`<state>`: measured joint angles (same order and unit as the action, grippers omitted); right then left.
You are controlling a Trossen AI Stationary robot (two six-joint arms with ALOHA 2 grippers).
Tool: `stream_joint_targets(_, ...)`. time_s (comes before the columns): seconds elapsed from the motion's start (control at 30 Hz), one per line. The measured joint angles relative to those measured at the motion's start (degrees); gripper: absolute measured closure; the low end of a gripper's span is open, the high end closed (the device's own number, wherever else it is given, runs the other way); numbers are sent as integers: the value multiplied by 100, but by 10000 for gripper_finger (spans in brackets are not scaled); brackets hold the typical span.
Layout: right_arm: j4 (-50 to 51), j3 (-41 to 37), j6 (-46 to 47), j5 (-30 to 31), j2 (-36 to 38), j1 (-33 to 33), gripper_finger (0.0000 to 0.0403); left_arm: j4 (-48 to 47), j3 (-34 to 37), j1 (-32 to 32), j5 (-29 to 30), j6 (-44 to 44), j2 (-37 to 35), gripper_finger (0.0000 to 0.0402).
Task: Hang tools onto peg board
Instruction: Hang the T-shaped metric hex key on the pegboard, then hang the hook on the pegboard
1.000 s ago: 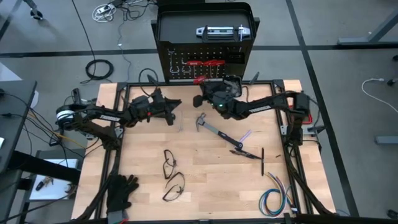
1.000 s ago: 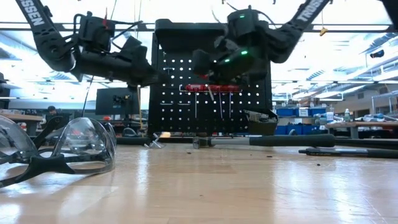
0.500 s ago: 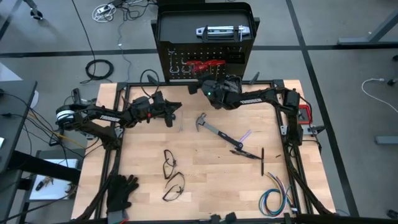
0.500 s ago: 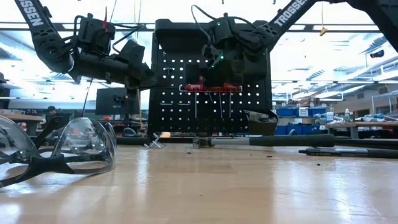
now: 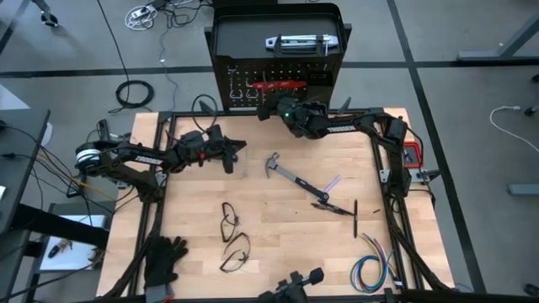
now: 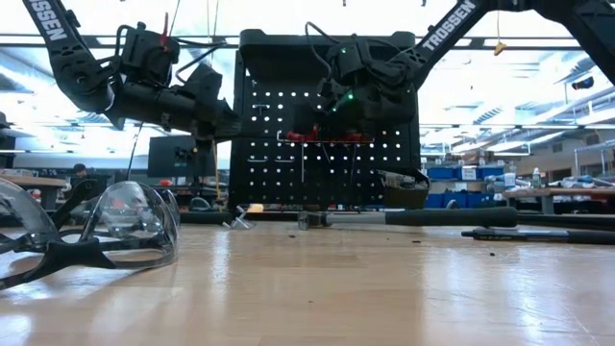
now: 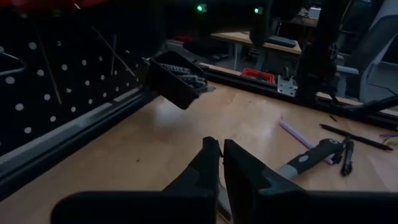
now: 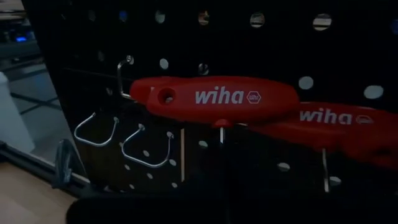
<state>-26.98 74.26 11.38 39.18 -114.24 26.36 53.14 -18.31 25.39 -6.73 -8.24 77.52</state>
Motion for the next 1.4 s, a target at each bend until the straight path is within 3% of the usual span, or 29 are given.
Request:
stream_joint_targets(0.37,210,-2,195,-287,0,155,394,-30,0,-4,-100,-141,0,379)
stream_joint_targets(0.83,305,-11,208,-258,-9,63,299,-30,-2,-4,-288,-122,0,378)
stream_joint_targets(1.4,891,-13,400,-47,97,-266,300,-229,-4,-4,-603,-106,0,378)
